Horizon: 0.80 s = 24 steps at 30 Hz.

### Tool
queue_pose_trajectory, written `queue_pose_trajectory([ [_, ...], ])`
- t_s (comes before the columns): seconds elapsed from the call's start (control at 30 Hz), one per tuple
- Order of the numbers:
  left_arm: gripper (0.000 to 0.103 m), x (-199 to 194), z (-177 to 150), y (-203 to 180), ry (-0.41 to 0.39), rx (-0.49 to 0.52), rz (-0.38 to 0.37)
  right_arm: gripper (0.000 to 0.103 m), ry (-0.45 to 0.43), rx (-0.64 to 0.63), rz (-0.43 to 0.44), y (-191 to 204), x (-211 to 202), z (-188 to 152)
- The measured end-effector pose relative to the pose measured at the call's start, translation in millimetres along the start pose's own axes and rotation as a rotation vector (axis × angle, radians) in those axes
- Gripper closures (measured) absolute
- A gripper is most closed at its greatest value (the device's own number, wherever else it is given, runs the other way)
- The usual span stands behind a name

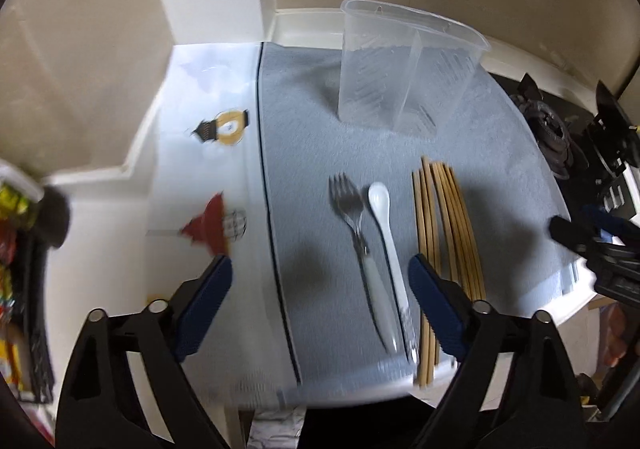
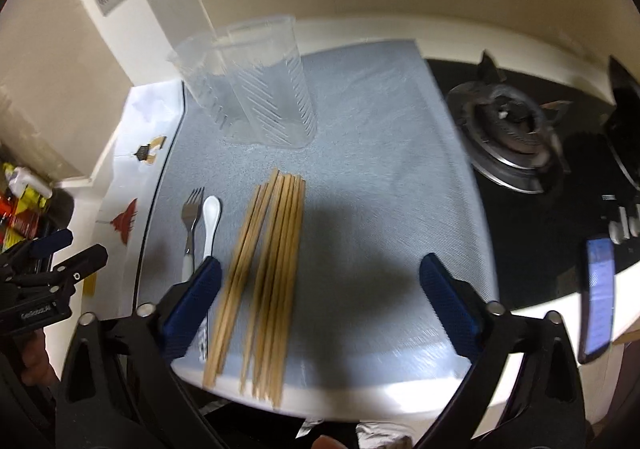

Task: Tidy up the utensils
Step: 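Grasp the silver fork with the left tool while the right tool grasps one wooden chopstick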

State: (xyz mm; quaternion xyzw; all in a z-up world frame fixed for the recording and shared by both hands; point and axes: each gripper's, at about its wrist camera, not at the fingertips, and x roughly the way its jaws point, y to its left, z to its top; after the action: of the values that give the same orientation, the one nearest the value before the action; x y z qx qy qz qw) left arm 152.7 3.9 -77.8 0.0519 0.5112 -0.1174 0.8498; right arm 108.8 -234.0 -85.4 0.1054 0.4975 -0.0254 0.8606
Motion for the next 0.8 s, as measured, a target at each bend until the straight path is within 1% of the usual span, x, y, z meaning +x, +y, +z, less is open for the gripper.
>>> queue_pose_trajectory([
  [0.03, 0.027, 9, 7, 4, 0.001, -0.003, -0.017, 0.028, 0.028, 0.0, -0.003, 3, 13, 6],
  [0.07, 0.035, 18, 13, 6, 0.014, -0.001, -0.036, 0.039, 0.056, -0.001, -0.002, 5, 26, 11],
  [0.1, 0.041, 28, 19, 8, 0.037, 0.005, -0.059, 0.045, 0.083, -0.002, 0.003, 8, 38, 15],
  [0.13, 0.044, 34, 22, 9, 0.053, 0.009, -0.079, 0.053, 0.11, -0.003, 0.019, 10, 49, 18],
  [0.17, 0.046, 40, 25, 10, 0.066, 0.013, -0.1, 0.058, 0.144, -0.001, 0.036, 11, 60, 21],
  [0.2, 0.048, 46, 29, 10, 0.077, 0.018, -0.119, 0.06, 0.167, 0.002, 0.043, 13, 70, 24],
  [0.23, 0.048, 53, 32, 8, 0.092, 0.03, -0.134, 0.066, 0.177, -0.004, 0.04, 15, 76, 26],
  [0.27, 0.049, 58, 35, 7, 0.108, 0.045, -0.145, 0.071, 0.188, -0.015, 0.026, 16, 83, 28],
  [0.3, 0.052, 64, 37, 5, 0.122, 0.057, -0.156, 0.072, 0.201, -0.024, 0.007, 17, 91, 30],
  [0.37, 0.052, 75, 42, 0, 0.147, 0.079, -0.177, 0.08, 0.232, -0.03, -0.006, 16, 101, 32],
  [0.5, 0.052, 96, 44, -8, 0.197, 0.089, -0.179, 0.081, 0.276, -0.061, 0.006, 12, 117, 33],
  [0.67, 0.053, 119, 47, -10, 0.255, 0.086, -0.171, 0.081, 0.261, -0.123, -0.004, 18, 124, 38],
  [0.8, 0.06, 139, 52, -11, 0.297, 0.088, -0.169, 0.081, 0.255, -0.17, -0.001, 23, 128, 39],
])
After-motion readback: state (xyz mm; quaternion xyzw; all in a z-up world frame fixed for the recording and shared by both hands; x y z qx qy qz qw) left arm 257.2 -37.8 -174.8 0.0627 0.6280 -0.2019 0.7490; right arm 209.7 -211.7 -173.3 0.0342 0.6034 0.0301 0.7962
